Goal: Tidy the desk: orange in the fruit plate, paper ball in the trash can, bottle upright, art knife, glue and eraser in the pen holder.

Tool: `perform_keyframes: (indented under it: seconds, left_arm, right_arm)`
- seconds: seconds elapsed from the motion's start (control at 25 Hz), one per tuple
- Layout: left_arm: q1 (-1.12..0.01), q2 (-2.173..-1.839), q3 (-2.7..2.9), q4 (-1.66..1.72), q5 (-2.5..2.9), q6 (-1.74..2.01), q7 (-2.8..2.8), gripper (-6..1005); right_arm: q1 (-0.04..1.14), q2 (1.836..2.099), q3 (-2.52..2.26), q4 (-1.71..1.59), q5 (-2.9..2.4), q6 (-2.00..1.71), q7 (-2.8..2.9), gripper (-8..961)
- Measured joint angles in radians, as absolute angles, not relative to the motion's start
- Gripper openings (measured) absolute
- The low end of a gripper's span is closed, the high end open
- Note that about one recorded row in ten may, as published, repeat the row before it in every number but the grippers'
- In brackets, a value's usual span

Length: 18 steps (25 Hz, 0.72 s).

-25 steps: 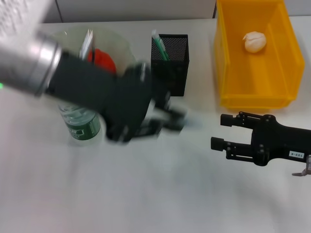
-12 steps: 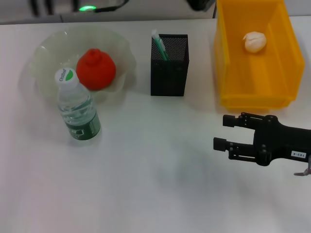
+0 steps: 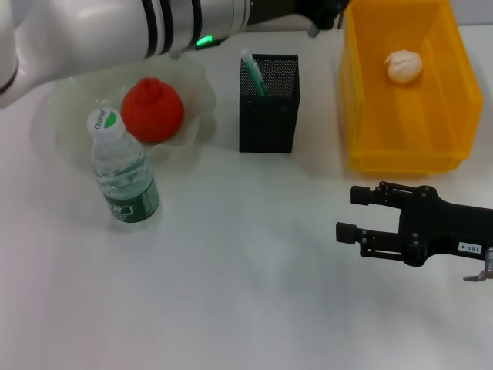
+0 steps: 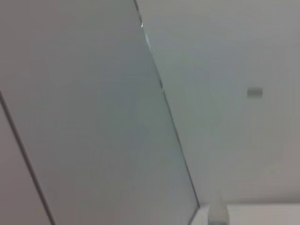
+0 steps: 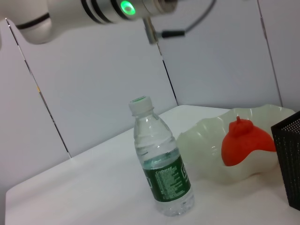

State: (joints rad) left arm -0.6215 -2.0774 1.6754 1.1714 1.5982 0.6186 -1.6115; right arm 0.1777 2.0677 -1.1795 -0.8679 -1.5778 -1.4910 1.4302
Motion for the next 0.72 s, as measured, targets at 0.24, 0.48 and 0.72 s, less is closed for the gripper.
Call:
perform_keyframes:
  seconds: [0.24, 0.48, 0.72]
  left_arm:
    - [-0.621, -2.075, 1.674, 1.099, 1.602, 0.606, -1.610, 139]
    - [-0.618, -2.073, 1.669, 1.055, 1.609, 0.605, -1.609, 147]
    - [-0.599, -2.073, 1.655, 1.057, 1.601, 0.616, -1.617, 172]
  right_arm:
    - [0.179, 2.068, -1.180, -0.867, -1.579, -1.491, 1.430, 742]
    - [0.181, 2.068, -1.180, -0.867, -1.579, -1.492, 1.430, 741]
    - [0.184, 2.066, -1.180, -0.868, -1.579, -1.493, 1.430, 741]
